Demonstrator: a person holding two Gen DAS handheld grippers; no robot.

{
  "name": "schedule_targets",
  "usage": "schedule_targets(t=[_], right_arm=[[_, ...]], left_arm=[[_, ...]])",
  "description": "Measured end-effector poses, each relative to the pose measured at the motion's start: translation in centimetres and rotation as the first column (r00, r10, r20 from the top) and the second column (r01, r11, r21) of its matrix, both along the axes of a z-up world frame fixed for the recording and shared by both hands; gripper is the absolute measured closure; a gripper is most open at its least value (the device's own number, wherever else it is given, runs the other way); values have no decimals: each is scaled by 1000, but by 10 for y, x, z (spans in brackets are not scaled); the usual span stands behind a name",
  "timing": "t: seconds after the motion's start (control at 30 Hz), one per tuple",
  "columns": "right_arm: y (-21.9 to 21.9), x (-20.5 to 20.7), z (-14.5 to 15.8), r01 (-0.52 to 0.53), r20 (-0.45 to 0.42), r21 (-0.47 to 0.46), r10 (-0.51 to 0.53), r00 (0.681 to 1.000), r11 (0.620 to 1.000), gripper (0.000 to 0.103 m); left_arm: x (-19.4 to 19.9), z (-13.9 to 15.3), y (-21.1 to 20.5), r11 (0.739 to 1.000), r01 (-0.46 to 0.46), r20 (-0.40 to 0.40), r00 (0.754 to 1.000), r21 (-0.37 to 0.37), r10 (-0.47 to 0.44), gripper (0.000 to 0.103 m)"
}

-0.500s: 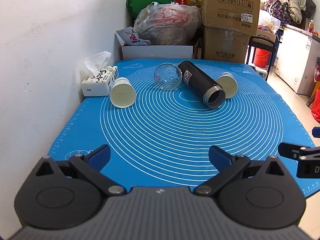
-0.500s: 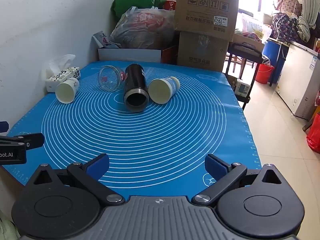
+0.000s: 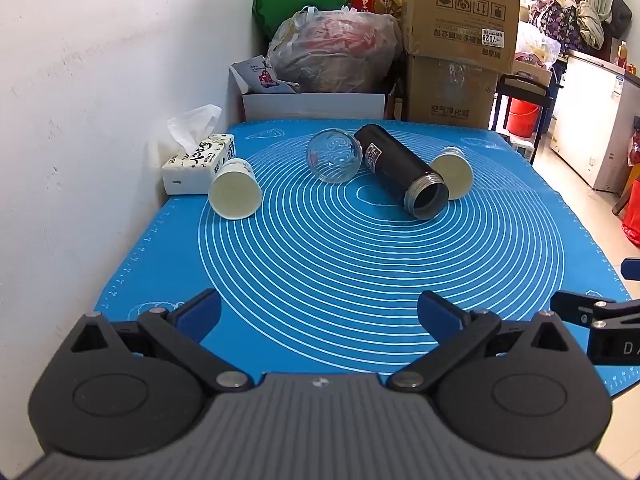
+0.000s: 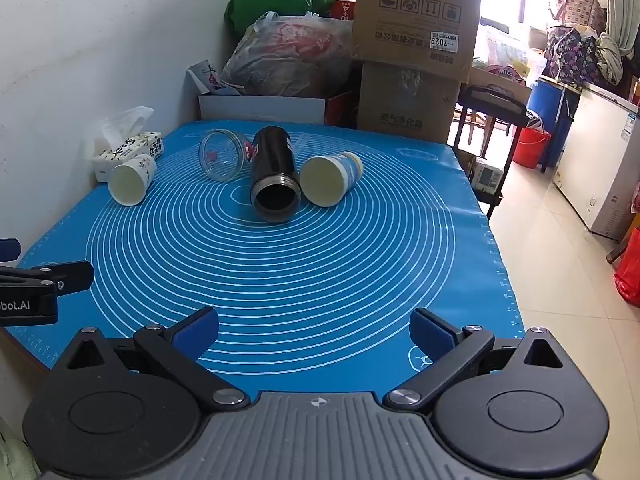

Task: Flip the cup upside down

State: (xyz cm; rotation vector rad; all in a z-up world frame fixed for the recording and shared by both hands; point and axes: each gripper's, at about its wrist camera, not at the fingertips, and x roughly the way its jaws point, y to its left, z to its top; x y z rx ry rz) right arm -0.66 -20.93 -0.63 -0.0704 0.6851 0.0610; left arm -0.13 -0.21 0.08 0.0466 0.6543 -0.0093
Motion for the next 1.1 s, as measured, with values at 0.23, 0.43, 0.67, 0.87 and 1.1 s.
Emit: schedule_targets(t=[0.23, 0.43, 0.67, 0.87, 1.1], right_arm=[[-1, 3, -1, -1, -9, 3, 1, 1000, 1000, 0], [0, 2, -2, -4, -10, 3, 4, 1000, 1000, 0], [0, 0, -2, -5, -10, 2, 5, 1000, 1000, 0], [1, 1, -1, -4, -11, 2, 4, 1000, 1000, 0], [2, 0, -2, -4, -12, 1, 4, 1000, 1000, 0]], left_arm=[[1, -1, -2, 1000, -1, 0, 1000, 6, 1, 0], [2, -2, -1, 1000, -6, -6, 1000, 4, 6, 0], [3, -5, 0, 1000, -3, -14, 1000, 6, 3, 0], [4, -4, 0, 1000, 1, -14, 1000, 7, -1, 0], [3, -4, -3, 1000, 8, -13, 1000, 9, -8, 0]])
